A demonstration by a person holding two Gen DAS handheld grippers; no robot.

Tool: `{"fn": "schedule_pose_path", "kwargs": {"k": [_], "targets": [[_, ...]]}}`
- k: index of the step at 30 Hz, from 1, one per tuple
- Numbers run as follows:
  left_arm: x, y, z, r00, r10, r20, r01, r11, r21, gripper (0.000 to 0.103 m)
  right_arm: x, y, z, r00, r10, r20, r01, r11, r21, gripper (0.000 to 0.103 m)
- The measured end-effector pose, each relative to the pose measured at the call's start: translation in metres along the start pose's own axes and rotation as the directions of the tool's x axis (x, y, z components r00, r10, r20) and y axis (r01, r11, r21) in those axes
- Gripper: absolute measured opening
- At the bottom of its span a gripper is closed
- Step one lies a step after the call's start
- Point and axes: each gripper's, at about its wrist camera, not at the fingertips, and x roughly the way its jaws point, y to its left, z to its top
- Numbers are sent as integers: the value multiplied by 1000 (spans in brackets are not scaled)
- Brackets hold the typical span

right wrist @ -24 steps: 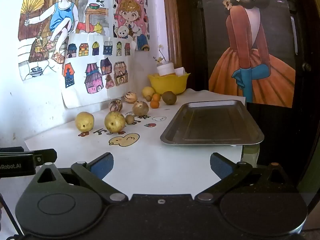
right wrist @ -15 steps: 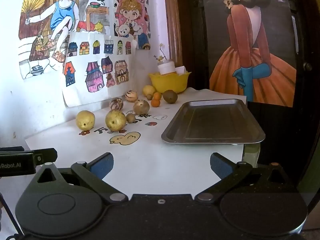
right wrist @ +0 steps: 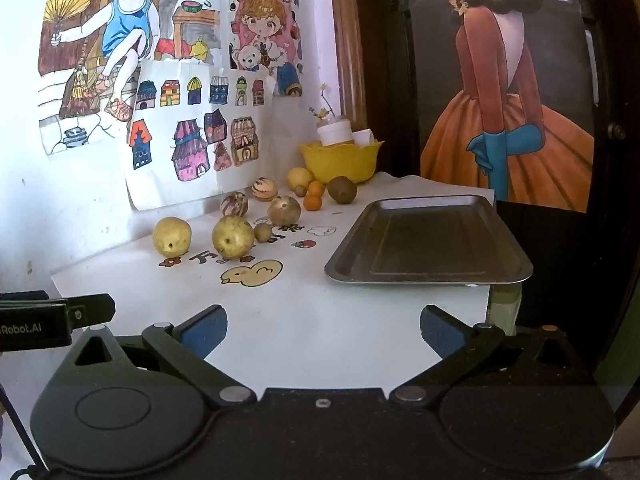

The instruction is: Organize fruits

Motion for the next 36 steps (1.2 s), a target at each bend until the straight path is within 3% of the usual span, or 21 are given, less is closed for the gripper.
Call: {"fn": "schedule_pose_path", "kwargs": {"k": [36], "targets": [[0, 5, -10, 1000, -1, -2, 1, 1000, 3, 103, 2, 4, -5, 1000, 5, -9, -5, 1000, -3, 102]]}}
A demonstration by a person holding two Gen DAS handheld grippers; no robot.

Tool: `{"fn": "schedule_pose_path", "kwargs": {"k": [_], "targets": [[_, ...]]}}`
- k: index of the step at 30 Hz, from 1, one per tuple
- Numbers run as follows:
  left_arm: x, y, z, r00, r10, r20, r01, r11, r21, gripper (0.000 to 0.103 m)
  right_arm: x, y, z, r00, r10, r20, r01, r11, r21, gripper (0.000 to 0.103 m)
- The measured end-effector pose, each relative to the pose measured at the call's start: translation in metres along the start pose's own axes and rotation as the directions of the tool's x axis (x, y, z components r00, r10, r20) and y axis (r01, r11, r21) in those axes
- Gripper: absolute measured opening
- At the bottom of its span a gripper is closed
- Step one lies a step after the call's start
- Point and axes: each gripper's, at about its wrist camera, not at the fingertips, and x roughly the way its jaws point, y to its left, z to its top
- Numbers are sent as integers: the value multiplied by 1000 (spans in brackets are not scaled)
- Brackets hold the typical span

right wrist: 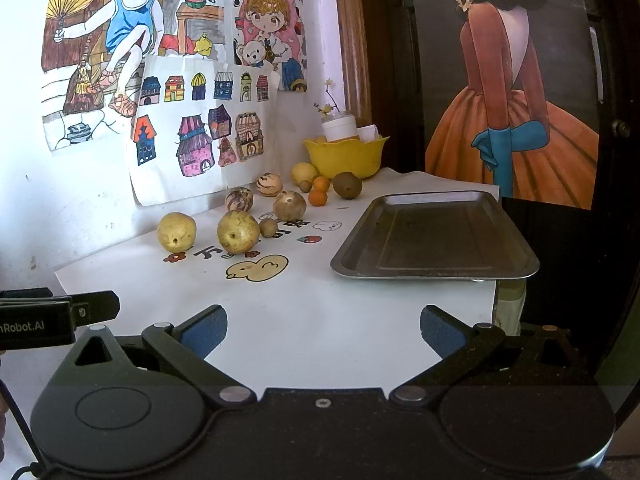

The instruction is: Organize fruits

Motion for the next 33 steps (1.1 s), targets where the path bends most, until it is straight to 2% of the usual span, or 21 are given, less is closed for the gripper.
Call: {"fn": "schedule_pose_path", "kwargs": {"k": [17, 28, 33], "targets": [[4, -4, 4, 1000, 4, -13, -4, 1000, 0, 103, 7, 0, -3, 1000, 5, -23, -5, 1000, 3, 102], [29, 15, 26, 999, 33, -7, -33, 999, -1, 103, 30, -9, 23, 999, -29, -20, 28, 997, -66, 102], [47, 26, 41, 999, 36, -13, -35, 999, 18, 103, 48, -12, 36, 999, -7, -36, 3, 994, -113, 102]]}}
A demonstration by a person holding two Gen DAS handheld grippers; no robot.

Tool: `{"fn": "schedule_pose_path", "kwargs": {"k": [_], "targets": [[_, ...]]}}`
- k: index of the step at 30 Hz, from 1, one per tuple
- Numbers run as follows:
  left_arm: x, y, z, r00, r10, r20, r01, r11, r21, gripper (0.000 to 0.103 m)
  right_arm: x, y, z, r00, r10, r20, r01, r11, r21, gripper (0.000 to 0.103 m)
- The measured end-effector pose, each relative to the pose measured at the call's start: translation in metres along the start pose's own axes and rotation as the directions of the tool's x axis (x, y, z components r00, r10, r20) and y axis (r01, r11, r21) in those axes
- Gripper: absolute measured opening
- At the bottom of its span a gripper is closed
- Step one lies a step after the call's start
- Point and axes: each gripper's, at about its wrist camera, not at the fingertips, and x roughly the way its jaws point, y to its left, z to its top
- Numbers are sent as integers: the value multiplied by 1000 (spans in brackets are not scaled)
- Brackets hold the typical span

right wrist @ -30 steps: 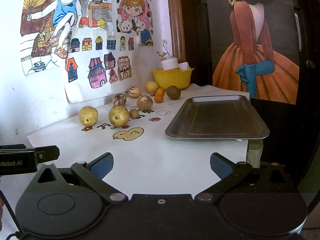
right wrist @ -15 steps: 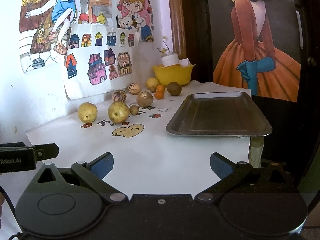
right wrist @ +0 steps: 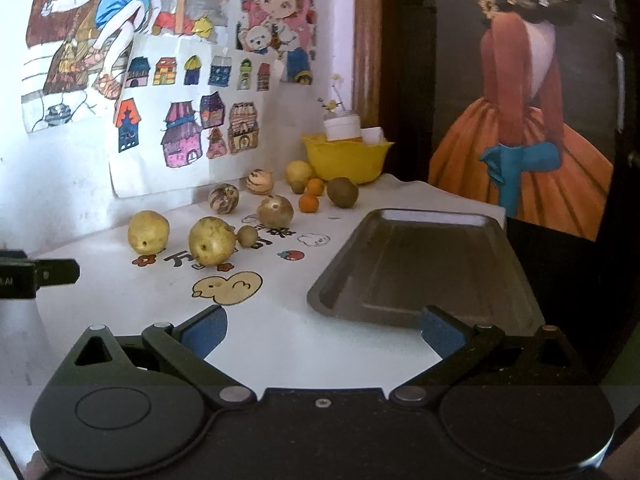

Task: Organize fruits
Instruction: 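Grasp the large yellow pear with the left tool while the right tool grasps a brownish pear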

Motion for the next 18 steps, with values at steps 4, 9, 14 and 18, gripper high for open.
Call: {"fn": "schedule_pose_path", "kwargs": {"k": [4, 9, 14, 18], "targets": [[16, 8, 12, 1000, -15, -17, 15, 1000, 0, 103, 14, 0, 12, 999, 32, -12, -33, 997, -63, 102], [41, 16, 26, 998, -32, -54, 31, 999, -14, 103, 34, 5, 25, 994, 93, -51, -99, 985, -143, 102], [66, 23, 40, 993, -78, -87, 75, 997, -36, 103, 60, 11, 43, 965, 222, -142, -250, 939, -234, 102], [85, 29, 50, 984, -136, -115, 130, 990, -55, 102, 80, 22, 59, 923, 319, -216, -376, 870, -318, 102]]}}
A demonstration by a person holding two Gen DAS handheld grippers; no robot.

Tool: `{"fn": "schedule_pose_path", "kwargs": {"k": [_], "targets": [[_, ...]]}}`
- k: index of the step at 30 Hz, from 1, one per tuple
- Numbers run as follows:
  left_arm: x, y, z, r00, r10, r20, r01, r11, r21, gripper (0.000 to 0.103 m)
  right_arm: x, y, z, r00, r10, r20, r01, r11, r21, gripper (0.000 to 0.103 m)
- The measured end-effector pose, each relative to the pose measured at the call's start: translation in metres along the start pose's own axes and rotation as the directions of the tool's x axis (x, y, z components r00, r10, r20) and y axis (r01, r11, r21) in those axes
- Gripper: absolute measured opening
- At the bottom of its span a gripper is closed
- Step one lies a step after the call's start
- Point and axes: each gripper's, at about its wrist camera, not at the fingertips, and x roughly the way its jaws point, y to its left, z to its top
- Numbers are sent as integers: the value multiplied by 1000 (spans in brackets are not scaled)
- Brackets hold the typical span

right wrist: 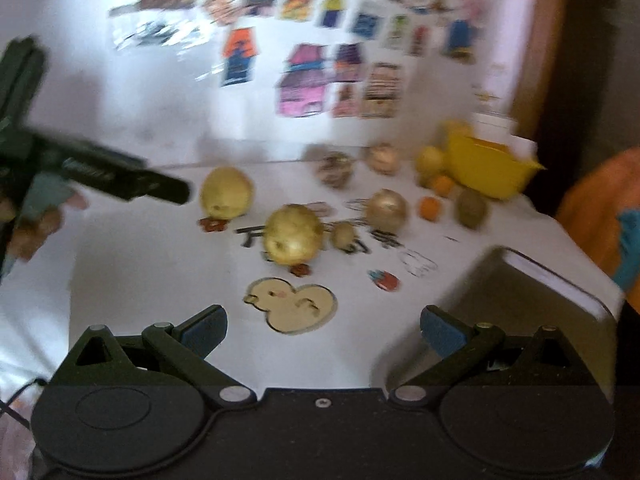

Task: Organize fruits
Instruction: 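Grasp the large yellow pear with the left tool while the right tool grasps a brownish pear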

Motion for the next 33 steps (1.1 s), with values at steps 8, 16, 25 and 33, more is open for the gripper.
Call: {"fn": "schedule_pose_path", "kwargs": {"k": [8, 16, 25, 33], "targets": [[31, 12, 11, 998, -36, -44, 34, 998, -56, 99, 41, -1, 31, 996, 86, -38, -89, 991, -96, 94], [49, 17, 16, 994, -86, -60, 81, 994, -77, 90, 75, -4, 46, 983, 162, -85, -175, 967, -184, 85], [68, 25, 18, 988, -125, -85, 111, 981, -157, 74, 96, -3, 50, 979, 182, -91, -195, 966, -167, 79], [76, 31, 18, 981, -169, -100, 144, 966, -216, 66, 110, -4, 56, 975, 201, -98, -212, 969, -124, 66]]}}
